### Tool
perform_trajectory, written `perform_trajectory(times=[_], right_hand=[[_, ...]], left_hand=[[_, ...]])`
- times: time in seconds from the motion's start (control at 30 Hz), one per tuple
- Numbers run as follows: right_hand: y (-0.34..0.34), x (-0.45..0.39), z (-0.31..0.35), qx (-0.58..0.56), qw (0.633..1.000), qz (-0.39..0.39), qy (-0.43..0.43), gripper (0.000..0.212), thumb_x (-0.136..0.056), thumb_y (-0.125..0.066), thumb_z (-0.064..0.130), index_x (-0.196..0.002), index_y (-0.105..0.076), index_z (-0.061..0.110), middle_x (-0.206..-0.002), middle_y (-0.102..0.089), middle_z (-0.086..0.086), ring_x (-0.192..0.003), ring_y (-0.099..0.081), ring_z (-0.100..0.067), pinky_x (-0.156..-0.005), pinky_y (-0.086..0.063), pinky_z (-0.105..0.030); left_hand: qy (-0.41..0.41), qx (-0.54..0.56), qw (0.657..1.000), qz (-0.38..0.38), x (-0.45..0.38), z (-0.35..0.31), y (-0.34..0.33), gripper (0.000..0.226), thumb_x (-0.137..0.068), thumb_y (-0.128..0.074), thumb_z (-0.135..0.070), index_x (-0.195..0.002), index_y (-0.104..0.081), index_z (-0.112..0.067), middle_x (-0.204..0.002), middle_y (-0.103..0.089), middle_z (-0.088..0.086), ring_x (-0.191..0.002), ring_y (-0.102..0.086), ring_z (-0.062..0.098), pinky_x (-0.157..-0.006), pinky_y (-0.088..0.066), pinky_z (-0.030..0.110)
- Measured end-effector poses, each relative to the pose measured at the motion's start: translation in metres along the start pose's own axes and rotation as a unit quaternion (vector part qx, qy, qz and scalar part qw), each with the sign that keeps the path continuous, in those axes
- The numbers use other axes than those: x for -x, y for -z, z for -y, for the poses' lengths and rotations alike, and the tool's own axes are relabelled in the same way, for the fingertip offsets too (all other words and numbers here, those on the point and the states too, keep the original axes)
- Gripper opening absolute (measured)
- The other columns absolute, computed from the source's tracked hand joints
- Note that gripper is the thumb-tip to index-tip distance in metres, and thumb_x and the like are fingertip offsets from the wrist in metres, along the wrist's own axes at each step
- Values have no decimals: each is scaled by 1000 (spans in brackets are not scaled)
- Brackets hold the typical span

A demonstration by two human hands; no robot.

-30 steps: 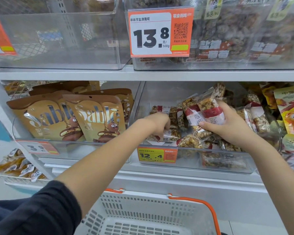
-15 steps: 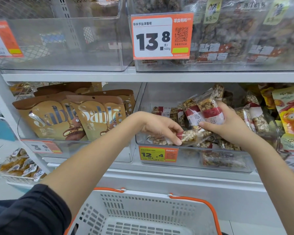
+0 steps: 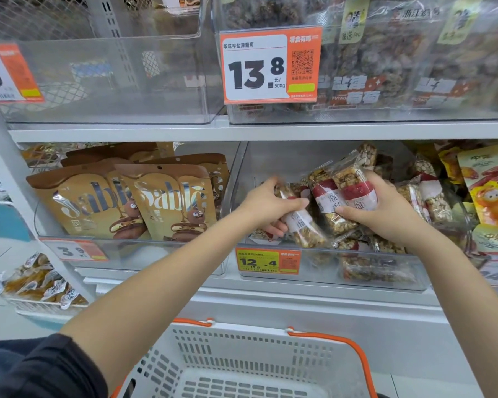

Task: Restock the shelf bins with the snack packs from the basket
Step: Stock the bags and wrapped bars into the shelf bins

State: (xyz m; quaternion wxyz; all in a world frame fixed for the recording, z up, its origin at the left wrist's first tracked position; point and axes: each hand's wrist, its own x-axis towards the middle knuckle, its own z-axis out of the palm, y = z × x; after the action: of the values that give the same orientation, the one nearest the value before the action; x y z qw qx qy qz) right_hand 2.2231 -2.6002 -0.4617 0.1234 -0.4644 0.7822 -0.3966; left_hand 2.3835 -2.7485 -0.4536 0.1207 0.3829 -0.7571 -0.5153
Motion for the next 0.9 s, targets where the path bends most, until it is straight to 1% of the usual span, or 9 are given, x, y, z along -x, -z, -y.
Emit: perform_trajectory(times=[0.1,0.17,0.27,0.37,0.43,0.5,0.63,0.77,0.9], right_hand=[[0,2,1,5,1000,1,-9,79,-78,-74,40,-144,-30,32,-143,-42,0,-130,-39,-21,-98,-35,-34],[0,3,3,3,1000,2,-5,77,-79,-74,38,-143,-32,31,-134,-46,5,-125,-43,-19,-95,-36,-32],[0,3,5,-6,1000,3,9,72,-80,-74,33,-141,-37,28,-115,-46,16,-107,-42,-7,-87,-32,-25],[1,2,5,-5,1000,2,9,75,-80,-74,33,-143,-34,28,-117,-43,16,-107,-39,-5,-89,-31,-25],[1,2,4,-7,1000,3,7,75,-80,-74,33,-143,-33,28,-118,-42,16,-108,-37,-4,-90,-31,-25],[1,2,3,-9,1000,5,8,75,-79,-74,35,-142,-34,30,-119,-43,16,-110,-39,-5,-90,-32,-26],[2,2,2,-4,1000,9,9,76,-79,-74,37,-143,-33,32,-127,-44,11,-118,-38,-8,-92,-30,-26],[2,4,2,-6,1000,14,10,78,-81,-73,35,-146,-28,30,-132,-41,7,-132,-32,-15,-94,-28,-26],[2,4,3,3,1000,12,7,79,-80,-73,37,-145,-29,33,-142,-41,-2,-134,-32,-17,-93,-29,-28]], left_hand=[[37,-180,983,-20,-2,7,-1,42,-87,-65,-38,-109,-54,-3,-65,-66,10,-53,-66,20,-55,-58,33],[59,-384,921,-9,-1,7,-3,36,-94,-55,-37,-94,-62,-2,-68,-63,6,-64,-64,21,-62,-54,30],[44,-588,808,-17,-2,1,-7,29,-95,-50,-22,-118,-58,-6,-110,-61,6,-101,-60,25,-69,-41,32],[-105,-637,762,40,-3,0,-2,26,-88,-50,-1,-112,-59,-7,-110,-58,7,-96,-57,25,-70,-43,31],[-169,-596,769,159,-8,6,4,32,-84,-52,4,-111,-57,-11,-108,-55,4,-94,-52,22,-73,-42,30],[-154,-560,778,239,-12,12,7,37,-84,-52,5,-114,-55,-16,-107,-53,1,-93,-49,19,-75,-40,29],[-211,-559,778,194,-18,18,8,24,-81,-59,-2,-103,-58,-11,-94,-56,0,-85,-51,18,-69,-42,29],[-203,-506,830,113,-18,16,10,31,-79,-69,-33,-96,-54,-11,-82,-57,1,-71,-51,18,-59,-42,33],[-178,-570,790,139,-21,22,1,13,-81,-64,-17,-85,-58,-6,-77,-55,8,-68,-46,23,-56,-37,31]])
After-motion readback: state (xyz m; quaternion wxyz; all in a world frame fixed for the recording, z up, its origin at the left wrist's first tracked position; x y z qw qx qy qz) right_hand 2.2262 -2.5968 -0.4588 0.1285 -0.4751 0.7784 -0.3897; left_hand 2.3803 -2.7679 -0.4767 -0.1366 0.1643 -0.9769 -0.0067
